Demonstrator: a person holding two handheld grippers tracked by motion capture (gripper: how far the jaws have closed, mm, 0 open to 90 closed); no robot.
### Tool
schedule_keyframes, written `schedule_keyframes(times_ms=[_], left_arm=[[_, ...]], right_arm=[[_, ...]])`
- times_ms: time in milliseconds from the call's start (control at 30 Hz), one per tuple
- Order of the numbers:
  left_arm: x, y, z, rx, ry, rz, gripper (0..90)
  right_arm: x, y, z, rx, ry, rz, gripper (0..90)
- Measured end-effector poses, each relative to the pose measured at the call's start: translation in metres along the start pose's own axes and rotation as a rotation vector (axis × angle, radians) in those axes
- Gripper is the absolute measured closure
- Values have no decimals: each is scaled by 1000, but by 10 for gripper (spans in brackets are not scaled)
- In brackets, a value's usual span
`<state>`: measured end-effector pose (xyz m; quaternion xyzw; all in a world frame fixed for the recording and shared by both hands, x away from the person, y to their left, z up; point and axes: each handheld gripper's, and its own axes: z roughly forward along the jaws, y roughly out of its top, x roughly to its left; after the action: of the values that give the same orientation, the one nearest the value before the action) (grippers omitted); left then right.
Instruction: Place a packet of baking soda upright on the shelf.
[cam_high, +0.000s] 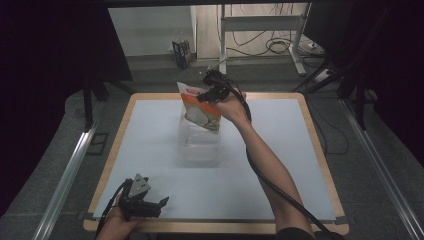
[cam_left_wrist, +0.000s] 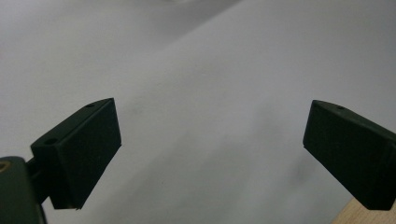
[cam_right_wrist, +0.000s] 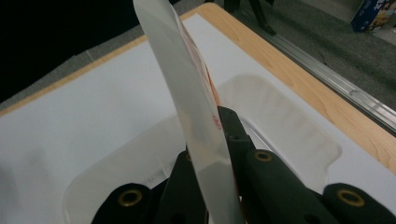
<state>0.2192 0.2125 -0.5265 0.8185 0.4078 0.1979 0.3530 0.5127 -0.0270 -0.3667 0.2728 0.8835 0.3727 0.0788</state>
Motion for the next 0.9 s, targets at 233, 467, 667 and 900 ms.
schedule_keyframes(times_ms=[233,467,667,900], left_arm=[[0,0,0,-1,0,-4,43],[2,0,0,-6,-8,-22,42],[2,-1,0,-5,-7,-22,42],[2,-1,0,-4,-7,-25,42]], right_arm=[[-4,-10,11,17,10,19,889],[-6,-17,27,29,15,19,888],[-9,-26,35,24,10,14,887],[-11,-32,35,25,14,19,886]])
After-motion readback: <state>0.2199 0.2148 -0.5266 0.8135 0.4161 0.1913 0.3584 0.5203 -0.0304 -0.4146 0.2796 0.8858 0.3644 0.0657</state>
